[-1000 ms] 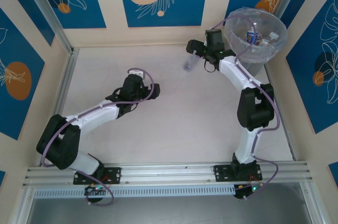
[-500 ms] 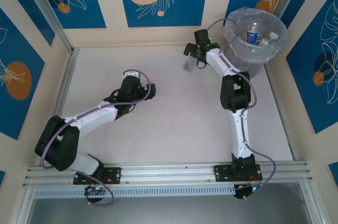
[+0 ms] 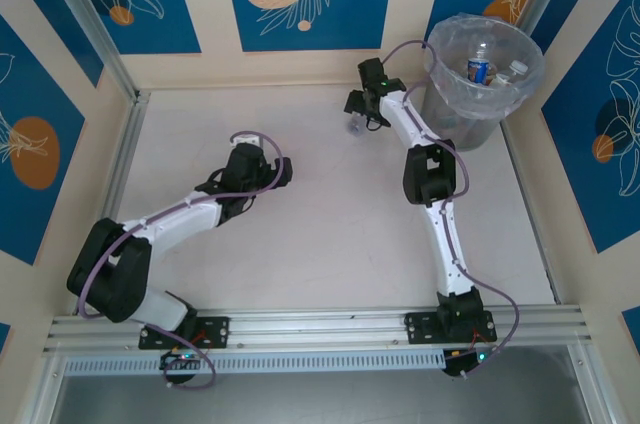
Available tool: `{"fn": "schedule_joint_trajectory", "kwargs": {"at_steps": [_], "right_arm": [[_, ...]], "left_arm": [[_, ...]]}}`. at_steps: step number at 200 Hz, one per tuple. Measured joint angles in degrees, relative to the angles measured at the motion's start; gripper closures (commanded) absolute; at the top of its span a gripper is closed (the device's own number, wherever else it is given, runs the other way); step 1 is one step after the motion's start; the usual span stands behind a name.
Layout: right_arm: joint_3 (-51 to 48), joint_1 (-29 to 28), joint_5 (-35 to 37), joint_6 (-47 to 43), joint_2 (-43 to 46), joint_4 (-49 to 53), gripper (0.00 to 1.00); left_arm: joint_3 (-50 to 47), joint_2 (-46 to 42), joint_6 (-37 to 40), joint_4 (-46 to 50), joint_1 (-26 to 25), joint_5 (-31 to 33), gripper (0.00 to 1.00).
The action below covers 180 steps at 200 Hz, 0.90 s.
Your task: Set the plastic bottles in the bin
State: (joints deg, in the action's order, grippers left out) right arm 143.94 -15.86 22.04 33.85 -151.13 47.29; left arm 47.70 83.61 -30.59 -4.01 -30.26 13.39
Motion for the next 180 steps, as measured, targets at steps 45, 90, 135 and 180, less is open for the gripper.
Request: {"fn": "schedule_joint_trajectory", "kwargs": {"at_steps": [45, 90, 135, 180], "right_arm": [[1.2, -1.0, 1.2, -0.4, -1.8, 2.6, 0.18], [1.2, -0.9, 1.9, -0.9, -2.0, 3.1, 0.33], [-0.7, -0.2, 0.5, -1.2, -1.2, 1.3, 0.45], [-11.5, 0.1, 0.0, -4.4, 5.4, -3.7, 0.53]], "left_arm": [[0.0, 0.7, -0.6, 0.0, 0.2, 0.0, 0.01], [0.0, 0.8, -0.9, 0.0, 0.3, 0.0, 0.01], [0.0, 0.8, -1.0, 0.0, 0.4, 0.0, 0.01], [0.0, 0.8, -1.0, 0.1, 0.4, 0.0, 0.01]]}}
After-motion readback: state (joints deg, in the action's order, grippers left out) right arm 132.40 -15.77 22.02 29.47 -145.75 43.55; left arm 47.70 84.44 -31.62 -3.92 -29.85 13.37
